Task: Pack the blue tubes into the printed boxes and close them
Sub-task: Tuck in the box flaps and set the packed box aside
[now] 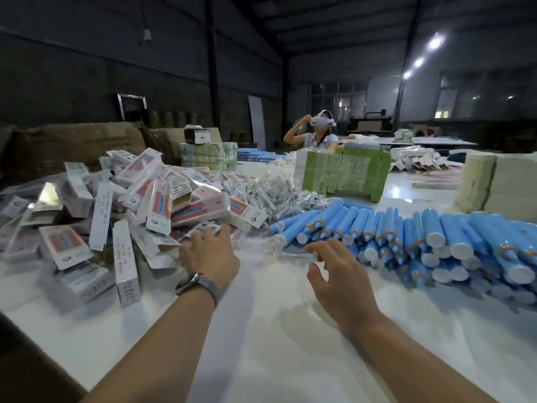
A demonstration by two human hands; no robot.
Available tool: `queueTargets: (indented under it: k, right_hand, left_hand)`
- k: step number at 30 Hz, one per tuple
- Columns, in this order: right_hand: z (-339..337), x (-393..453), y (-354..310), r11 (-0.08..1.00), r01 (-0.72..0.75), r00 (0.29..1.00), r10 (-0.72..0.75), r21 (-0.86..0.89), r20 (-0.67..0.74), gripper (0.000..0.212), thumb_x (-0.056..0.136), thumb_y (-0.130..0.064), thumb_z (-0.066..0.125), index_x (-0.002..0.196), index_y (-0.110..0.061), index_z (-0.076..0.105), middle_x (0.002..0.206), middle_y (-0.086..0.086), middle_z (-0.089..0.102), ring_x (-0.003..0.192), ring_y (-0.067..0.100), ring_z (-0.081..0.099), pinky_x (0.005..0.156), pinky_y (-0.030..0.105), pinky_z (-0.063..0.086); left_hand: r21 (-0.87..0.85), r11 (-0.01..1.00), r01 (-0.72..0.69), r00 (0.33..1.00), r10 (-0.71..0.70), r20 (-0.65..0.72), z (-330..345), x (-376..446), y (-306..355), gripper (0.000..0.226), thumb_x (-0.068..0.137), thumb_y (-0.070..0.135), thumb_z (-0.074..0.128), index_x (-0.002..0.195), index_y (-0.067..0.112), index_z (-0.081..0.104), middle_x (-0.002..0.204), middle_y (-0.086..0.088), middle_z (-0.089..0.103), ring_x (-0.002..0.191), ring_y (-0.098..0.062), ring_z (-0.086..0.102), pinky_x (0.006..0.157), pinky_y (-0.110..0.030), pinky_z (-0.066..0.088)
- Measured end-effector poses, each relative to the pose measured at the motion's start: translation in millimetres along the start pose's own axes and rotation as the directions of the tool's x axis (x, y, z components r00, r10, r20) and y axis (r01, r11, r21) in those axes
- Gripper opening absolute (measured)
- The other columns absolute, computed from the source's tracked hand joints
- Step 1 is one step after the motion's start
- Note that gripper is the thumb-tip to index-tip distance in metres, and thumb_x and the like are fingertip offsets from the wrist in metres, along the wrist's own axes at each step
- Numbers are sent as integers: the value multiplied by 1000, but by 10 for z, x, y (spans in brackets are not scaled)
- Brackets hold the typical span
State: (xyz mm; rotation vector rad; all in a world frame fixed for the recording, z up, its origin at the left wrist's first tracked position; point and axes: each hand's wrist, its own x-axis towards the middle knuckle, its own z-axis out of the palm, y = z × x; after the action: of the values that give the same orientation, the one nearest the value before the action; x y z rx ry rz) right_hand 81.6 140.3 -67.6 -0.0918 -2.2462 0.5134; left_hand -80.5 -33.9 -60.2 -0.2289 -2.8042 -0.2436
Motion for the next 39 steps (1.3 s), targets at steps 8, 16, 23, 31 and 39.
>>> queueTargets:
  k: [8,16,23,31,39]
  right_hand:
    - [-3,11,7,1000,10,999,-11,22,31,26,87,-11,61,111,-20,66,104,-5,60,97,20,59,74,36,48]
    - [0,30,26,1000,-4,999,3,25,42,26,87,-12,60,111,-20,66,104,-4,60,98,19,58,77,38,49]
    - [40,25,93,997,-46,999,44,57,32,51,86,-24,66,134,-31,49,107,-16,49,105,17,55,78,32,45]
    - [-7,88,87,967,-53,998,61,251,-24,69,78,-43,58,141,-18,46,130,-4,55,121,15,53,93,35,49]
    - [-34,15,79,918,-187,981,193,351,20,32,78,-39,74,105,-24,64,94,-19,63,88,-7,58,76,21,48]
  left_hand:
    - [73,997,28,1000,-27,-16,-30,76,-91,52,88,40,56,136,29,38,141,-10,45,128,-41,43,104,-56,32]
    - [-69,987,-144,973,128,-193,-173,-120,165,43,90,17,58,130,34,51,130,1,55,119,-33,49,98,-48,38]
    - [-309,855,-417,841,234,-487,-730,-414,527,44,89,30,65,132,31,53,111,1,66,99,-27,58,77,-38,40]
    - [-437,595,-674,738,558,-379,-1166,-1068,971,54,82,38,54,135,45,44,108,13,51,86,-12,56,72,-31,41]
    - [-929,95,-357,715,668,-207,-809,-773,880,63,73,59,58,133,42,52,131,5,58,121,-12,58,98,-32,51]
